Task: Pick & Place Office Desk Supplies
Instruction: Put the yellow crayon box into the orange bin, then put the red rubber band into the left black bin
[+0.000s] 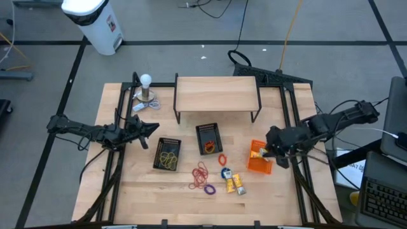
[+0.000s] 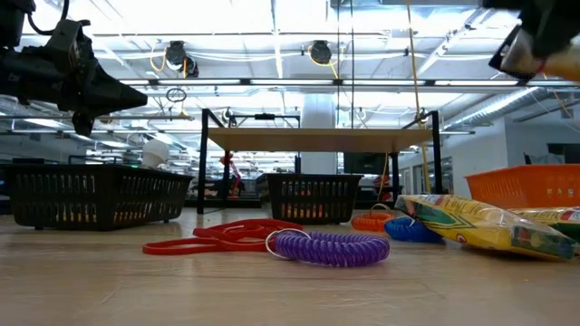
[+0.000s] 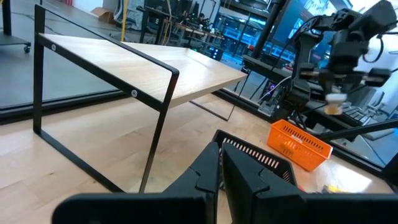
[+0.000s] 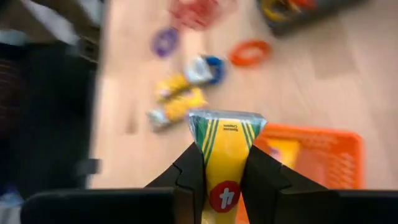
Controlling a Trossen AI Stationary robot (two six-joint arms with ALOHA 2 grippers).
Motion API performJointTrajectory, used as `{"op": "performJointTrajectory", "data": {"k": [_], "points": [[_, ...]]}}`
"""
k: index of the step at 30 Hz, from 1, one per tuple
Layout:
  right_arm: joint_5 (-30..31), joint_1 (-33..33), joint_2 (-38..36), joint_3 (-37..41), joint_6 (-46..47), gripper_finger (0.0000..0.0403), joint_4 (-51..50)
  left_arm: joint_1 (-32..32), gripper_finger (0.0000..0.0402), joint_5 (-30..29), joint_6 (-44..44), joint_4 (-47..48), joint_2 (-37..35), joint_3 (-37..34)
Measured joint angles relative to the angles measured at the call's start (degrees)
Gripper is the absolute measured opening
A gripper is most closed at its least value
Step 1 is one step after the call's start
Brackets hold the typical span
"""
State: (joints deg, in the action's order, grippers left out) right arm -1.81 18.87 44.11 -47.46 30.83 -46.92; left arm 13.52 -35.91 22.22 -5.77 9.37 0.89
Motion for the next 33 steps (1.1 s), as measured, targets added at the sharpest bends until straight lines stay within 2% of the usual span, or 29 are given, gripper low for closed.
{"op": "performJointTrajectory", "data": {"k": [4,8,14,21,24,28,33], "points": [[4.9,0.0,4.2,0.0,0.6,0.0064,-1.7,0.0,0.0019,0.0,0.0,0.0,0.0,0.0],[6.2,0.0,9.5,0.4,0.9,0.0064,-0.7,0.0,0.0019,0.0,0.4,0.0,0.0,0.0],[6.2,1.7,18.4,3.7,3.8,0.0064,-0.4,0.0,0.0019,0.0,0.4,0.0,0.0,0.0],[6.1,4.6,26.2,6.0,5.0,0.0065,6.1,0.0,0.0019,0.0,-0.7,0.0,0.0,0.0],[3.5,4.9,28.1,6.1,4.6,0.0068,6.6,0.0,0.0019,0.0,-0.7,0.0,0.0,0.0],[0.3,4.9,28.6,6.1,4.5,0.0101,6.9,0.0,0.0019,0.4,-0.5,0.1,0.0,0.0],[0.3,4.8,27.0,6.1,4.7,0.0182,5.2,0.0,0.0019,2.4,-0.9,0.3,0.0,0.0]]}}
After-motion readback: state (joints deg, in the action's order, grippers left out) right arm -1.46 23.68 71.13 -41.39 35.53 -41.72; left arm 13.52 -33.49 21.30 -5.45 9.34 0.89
